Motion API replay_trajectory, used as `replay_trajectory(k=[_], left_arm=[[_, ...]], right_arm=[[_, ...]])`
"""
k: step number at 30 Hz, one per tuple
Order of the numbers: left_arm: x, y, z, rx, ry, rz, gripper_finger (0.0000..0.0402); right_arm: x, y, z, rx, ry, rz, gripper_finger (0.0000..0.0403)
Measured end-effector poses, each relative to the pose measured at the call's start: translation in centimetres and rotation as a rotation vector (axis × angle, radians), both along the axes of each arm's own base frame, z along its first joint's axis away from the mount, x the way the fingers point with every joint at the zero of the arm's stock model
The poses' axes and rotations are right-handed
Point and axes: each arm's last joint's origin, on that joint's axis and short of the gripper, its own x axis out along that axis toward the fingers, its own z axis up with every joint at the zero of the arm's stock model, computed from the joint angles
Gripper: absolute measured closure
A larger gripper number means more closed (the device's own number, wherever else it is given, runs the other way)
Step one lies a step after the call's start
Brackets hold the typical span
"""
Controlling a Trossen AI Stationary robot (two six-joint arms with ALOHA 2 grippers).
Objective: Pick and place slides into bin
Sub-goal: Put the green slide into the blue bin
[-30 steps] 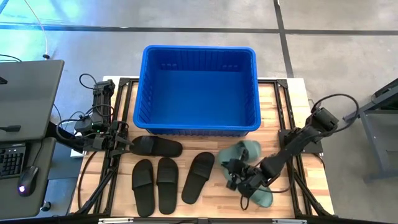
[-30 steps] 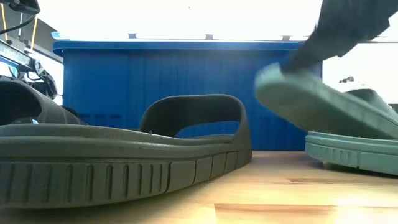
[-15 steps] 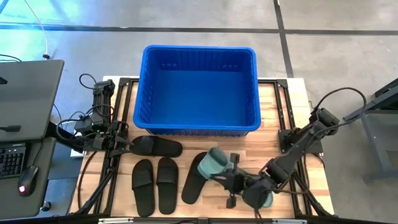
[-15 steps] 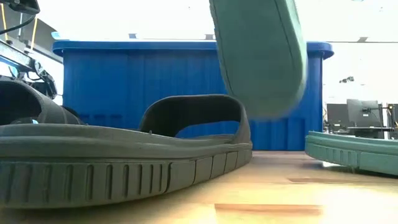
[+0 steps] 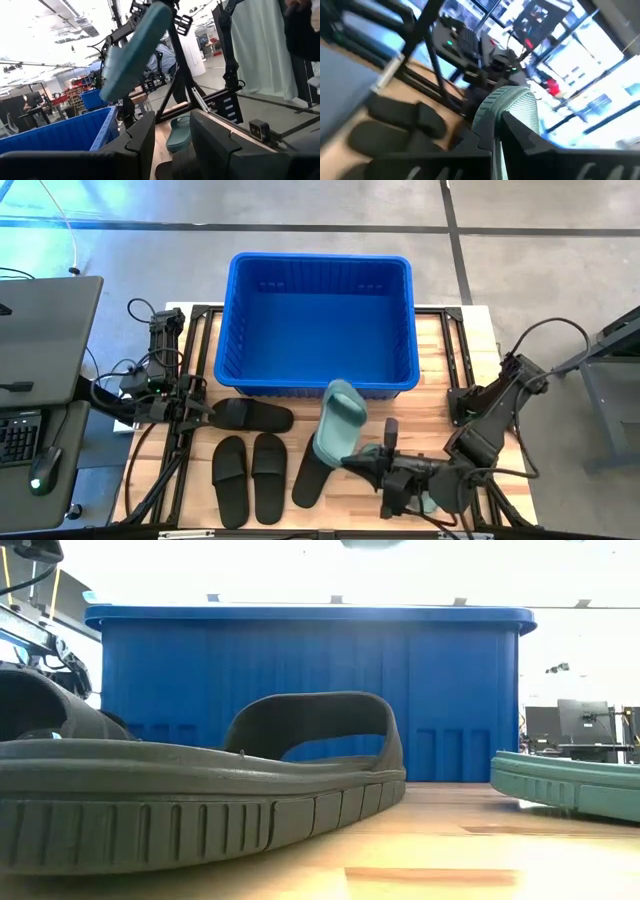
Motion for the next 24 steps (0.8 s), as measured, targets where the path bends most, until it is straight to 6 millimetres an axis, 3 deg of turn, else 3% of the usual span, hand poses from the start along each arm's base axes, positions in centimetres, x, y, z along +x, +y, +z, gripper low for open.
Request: replay_trajectory(k=[3, 8, 14, 19, 24], left_arm=[[0.0, 0.0, 0.0, 0.005, 0.001, 0.0, 0.0286], [0.0, 0.0, 0.0, 0.004, 0.001, 0.0, 0.0286], [0.0, 0.0, 0.0, 0.0, 0.0, 0.0, 0.0286], [0.0, 0.0, 0.0, -0.001, 0.0, 0.0, 0.0286], [0.0, 0.0, 0.0, -0.001, 0.0, 0.0, 0.0286]], right_arm=[[-0.1, -0.9, 0.0, -0.152, 0.046, -0.108, 0.0403], [0.4, -4.3, -2.0, -0.345, 0.26, -0.219, 0.0401], [1.5, -10.4, -3.7, -0.282, 0.48, -0.396, 0.0401], [2.8, -15.2, -3.9, -0.245, 0.553, -0.526, 0.0401], [3.9, -19.2, -4.0, -0.075, 0.601, -0.571, 0.0402]])
